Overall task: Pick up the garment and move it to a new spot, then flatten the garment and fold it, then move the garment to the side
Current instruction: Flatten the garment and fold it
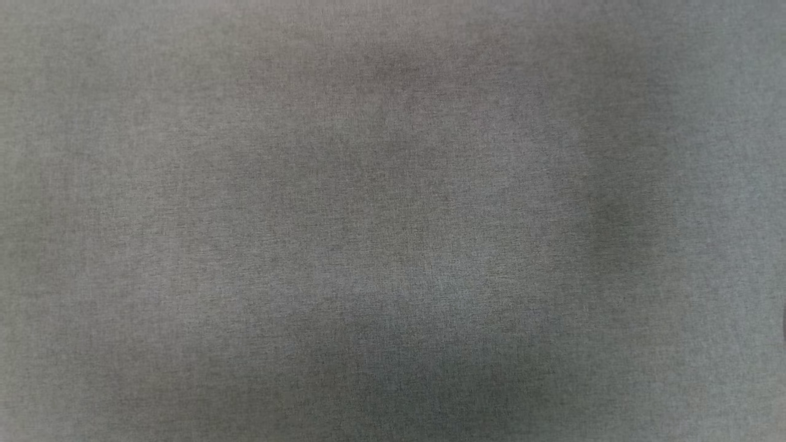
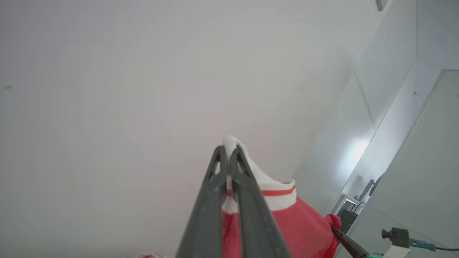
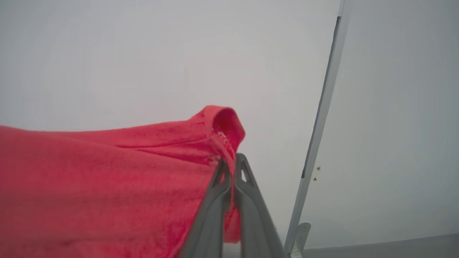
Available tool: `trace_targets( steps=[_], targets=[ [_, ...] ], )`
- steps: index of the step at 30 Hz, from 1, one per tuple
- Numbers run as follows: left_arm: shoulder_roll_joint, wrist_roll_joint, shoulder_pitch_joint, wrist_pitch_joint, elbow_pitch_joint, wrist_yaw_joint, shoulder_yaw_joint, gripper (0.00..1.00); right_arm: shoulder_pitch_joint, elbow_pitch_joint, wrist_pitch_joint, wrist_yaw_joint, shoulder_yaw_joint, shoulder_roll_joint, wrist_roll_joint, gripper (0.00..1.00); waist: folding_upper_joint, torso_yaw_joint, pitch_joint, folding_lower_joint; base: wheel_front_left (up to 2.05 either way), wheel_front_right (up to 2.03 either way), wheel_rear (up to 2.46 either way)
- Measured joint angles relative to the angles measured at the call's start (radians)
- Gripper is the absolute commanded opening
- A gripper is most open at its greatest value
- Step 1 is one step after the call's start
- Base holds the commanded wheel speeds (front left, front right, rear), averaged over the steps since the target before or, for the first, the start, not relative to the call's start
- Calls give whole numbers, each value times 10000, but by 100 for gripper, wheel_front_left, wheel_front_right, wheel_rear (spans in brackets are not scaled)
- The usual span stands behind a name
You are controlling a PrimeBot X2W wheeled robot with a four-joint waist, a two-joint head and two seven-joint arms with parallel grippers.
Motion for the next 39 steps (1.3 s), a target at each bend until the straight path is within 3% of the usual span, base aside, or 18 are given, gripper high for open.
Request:
trace_targets(
  steps=[8,14,20,26,29,33,39],
  targets=[
    [155,-481,2712,192,-1003,2,-431,0,1681,1078,-397,-2,157,-125,261,0,0,-1,-189,0,0,0,0],
    [318,-871,5802,-395,-2665,4,-230,0,3737,700,-564,-4,846,-270,1227,0,0,113,-435,0,0,0,0],
    [637,-830,8926,-857,-4890,4,12,0,6865,-1373,15,-19,1292,-784,2637,0,0,353,-878,0,0,0,0],
    [1225,-267,11692,-1058,-6602,4,-291,0,10593,-4498,1195,-23,690,-1081,3557,0,0,709,-1138,0,0,0,0],
    [1530,56,12884,-1156,-7421,4,-598,0,12648,-6404,2054,-31,65,-821,3916,0,0,900,-1207,0,0,0,0],
    [1873,230,13696,-1210,-8107,4,-834,0,14144,-7892,2775,-31,-382,-418,4048,0,0,977,-1224,0,0,0,0],
    [2186,389,13789,-1174,-8481,4,-1018,0,14803,-8905,3223,-31,-819,46,4213,0,0,862,-1220,0,0,0,0]
  ],
)
